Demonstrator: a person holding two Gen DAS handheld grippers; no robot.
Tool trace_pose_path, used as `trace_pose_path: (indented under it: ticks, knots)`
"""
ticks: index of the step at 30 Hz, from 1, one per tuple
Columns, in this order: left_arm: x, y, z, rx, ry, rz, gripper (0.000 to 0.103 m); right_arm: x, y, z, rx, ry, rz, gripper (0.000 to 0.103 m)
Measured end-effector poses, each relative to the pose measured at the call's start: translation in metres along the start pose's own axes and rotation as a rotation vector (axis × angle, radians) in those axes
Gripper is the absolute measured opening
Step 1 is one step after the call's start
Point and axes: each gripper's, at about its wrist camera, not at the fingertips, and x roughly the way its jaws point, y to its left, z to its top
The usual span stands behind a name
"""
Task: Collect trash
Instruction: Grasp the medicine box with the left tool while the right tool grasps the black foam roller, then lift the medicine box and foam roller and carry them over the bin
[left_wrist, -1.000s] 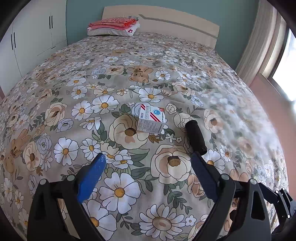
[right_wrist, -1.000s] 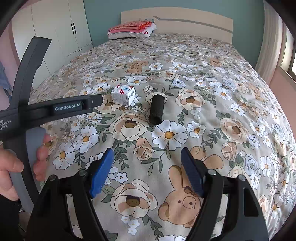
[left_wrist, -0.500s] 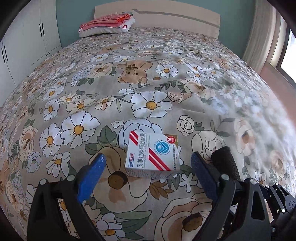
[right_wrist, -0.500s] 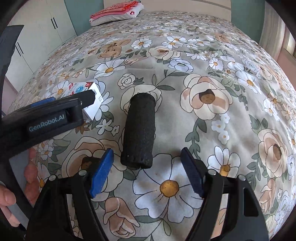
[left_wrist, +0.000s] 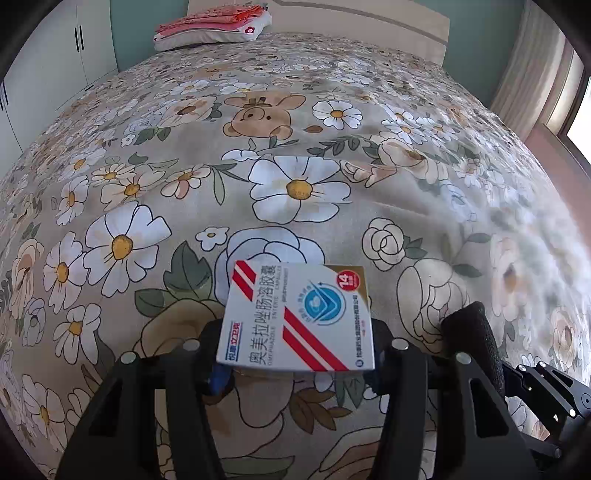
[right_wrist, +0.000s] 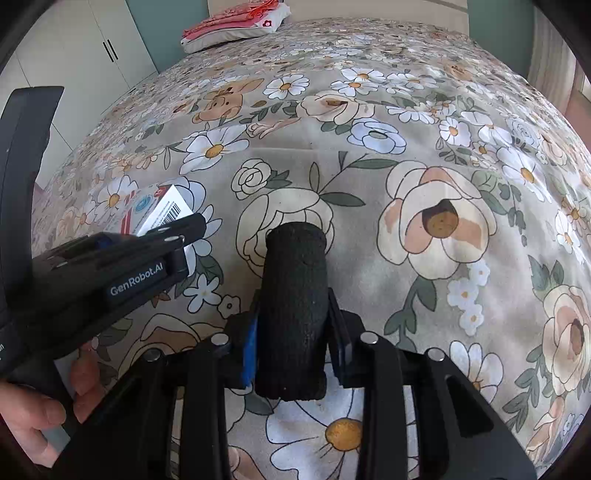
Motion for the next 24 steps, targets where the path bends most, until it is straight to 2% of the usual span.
trace_pose_path:
  ticks: [5,11,24]
  knots:
    - [-0.022,-0.001,-0.002,0.007,-0.007,-0.002,0.056,-0.019,0.001,-0.006,0.016,-0.016,0.012,0.032]
    - [-0.079,-0.003,-0.003,0.03,-0.064,-0.007,0.056,-0.067,0.012,-0.009,-0.007,-0.059,-0.009,0.032]
    - [-0.261,-0.001,-0.021,0.062,-0.24,-0.01,0.056,-0.251,0.057,-0.019,-0.078,-0.231,-0.066,0.032]
